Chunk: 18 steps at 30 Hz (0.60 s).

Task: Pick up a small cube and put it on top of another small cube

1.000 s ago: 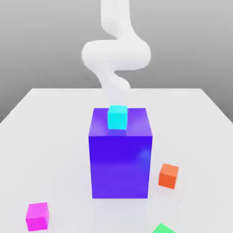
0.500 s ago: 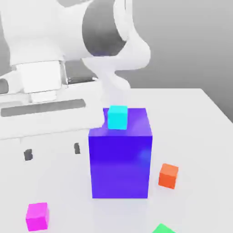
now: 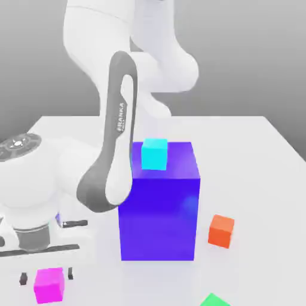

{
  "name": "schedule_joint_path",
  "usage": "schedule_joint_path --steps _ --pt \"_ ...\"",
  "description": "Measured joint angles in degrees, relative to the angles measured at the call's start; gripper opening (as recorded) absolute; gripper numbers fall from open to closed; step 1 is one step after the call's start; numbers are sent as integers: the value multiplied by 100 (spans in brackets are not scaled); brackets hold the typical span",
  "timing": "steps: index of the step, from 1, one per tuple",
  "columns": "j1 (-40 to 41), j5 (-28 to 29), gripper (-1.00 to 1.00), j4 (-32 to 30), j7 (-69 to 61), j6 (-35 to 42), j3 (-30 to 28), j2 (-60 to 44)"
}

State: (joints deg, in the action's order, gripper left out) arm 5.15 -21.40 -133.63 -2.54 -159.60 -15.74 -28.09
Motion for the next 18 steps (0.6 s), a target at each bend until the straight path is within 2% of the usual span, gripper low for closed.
schedule_joint_path --steps 5,9,18 --pt "17 -5 -100 5 -6 -11 17 -23" --pt "-301 505 -100 -179 371 515 -399 699" --pt "-1816 1425 -100 225 665 1253 448 1143"
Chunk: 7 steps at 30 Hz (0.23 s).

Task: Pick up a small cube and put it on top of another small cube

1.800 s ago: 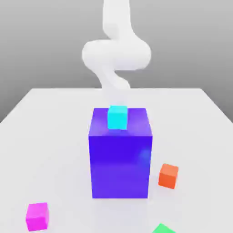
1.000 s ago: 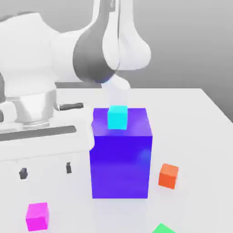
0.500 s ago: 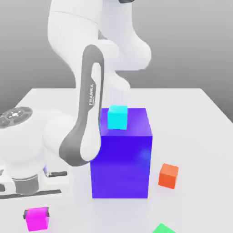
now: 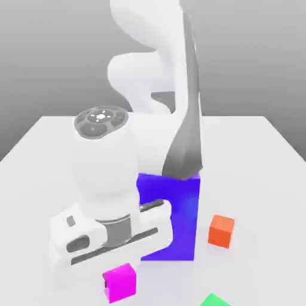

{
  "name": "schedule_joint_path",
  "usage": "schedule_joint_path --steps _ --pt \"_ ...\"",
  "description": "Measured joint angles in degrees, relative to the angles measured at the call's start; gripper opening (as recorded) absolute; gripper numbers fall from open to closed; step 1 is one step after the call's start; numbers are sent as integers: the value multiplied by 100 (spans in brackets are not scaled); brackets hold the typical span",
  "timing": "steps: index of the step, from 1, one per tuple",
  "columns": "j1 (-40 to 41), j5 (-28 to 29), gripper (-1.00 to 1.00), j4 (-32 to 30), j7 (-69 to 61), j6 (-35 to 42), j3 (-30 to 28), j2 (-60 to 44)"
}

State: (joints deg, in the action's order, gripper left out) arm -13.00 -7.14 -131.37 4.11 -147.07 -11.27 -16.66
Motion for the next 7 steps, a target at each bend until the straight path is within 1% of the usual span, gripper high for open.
schedule_joint_path --steps 2,4,5,7 --pt "-298 118 -100 157 1 -40 224 -163" --pt "-472 146 -100 326 -47 -343 423 -612" --pt "-496 139 100 358 -62 -437 463 -734" --pt "-496 139 100 358 -62 -436 463 -734"
